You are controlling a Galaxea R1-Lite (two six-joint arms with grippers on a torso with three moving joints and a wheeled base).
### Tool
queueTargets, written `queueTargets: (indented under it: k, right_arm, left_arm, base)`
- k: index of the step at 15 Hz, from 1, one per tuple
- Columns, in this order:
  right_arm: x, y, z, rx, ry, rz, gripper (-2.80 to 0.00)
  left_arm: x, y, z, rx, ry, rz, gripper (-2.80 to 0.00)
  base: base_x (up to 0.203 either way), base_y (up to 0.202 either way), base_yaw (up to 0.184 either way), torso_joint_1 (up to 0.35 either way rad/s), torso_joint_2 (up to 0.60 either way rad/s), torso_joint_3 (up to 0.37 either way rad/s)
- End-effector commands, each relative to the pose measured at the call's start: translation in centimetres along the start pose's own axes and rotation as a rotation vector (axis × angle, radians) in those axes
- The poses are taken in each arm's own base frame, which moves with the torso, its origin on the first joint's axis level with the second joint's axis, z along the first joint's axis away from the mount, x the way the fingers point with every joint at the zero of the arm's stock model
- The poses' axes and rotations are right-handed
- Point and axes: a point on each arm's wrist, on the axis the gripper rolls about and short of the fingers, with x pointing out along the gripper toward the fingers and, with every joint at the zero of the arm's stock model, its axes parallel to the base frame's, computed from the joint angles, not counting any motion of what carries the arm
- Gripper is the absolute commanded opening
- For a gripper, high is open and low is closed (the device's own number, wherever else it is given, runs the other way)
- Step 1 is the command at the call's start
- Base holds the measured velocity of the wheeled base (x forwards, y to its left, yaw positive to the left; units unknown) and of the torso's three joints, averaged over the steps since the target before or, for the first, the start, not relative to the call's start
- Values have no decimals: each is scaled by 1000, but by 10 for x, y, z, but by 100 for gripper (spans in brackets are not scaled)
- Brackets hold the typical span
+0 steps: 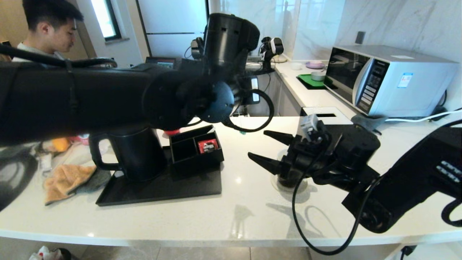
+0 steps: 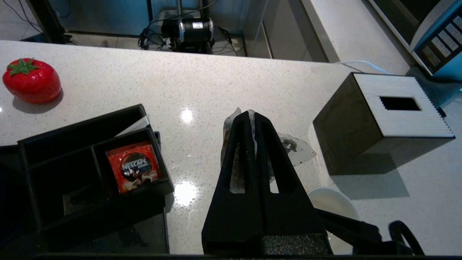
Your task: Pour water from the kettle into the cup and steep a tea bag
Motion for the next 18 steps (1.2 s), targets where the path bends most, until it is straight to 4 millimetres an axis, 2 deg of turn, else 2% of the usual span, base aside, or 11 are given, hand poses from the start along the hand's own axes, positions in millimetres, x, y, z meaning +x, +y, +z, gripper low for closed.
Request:
queueTargets:
  k: [1, 8, 11, 13, 18]
  right_arm:
    - [13, 4, -2, -5, -21, 34, 0]
    - [44, -2, -11, -9, -60, 62, 0]
    - [51, -7, -6, -11, -74, 62, 0]
    - [55, -9, -4, -17, -84, 59, 0]
    - [56, -10, -3, -17, -85, 60, 0]
  left_arm:
    - [-10, 5, 6, -8, 0, -18, -280]
    - [-28, 11, 14, -16, -5, -47, -280]
    - [-36, 5, 14, -16, -6, -69, -280]
    - [-38, 4, 7, -1, 14, -75, -280]
    - [-44, 3, -2, -14, 40, -78, -280]
  base:
    - [0, 0, 0, 0, 0, 0]
    - [0, 0, 0, 0, 0, 0]
    - [0, 0, 0, 0, 0, 0]
    - [0, 0, 0, 0, 0, 0]
    - [0, 0, 0, 0, 0, 0]
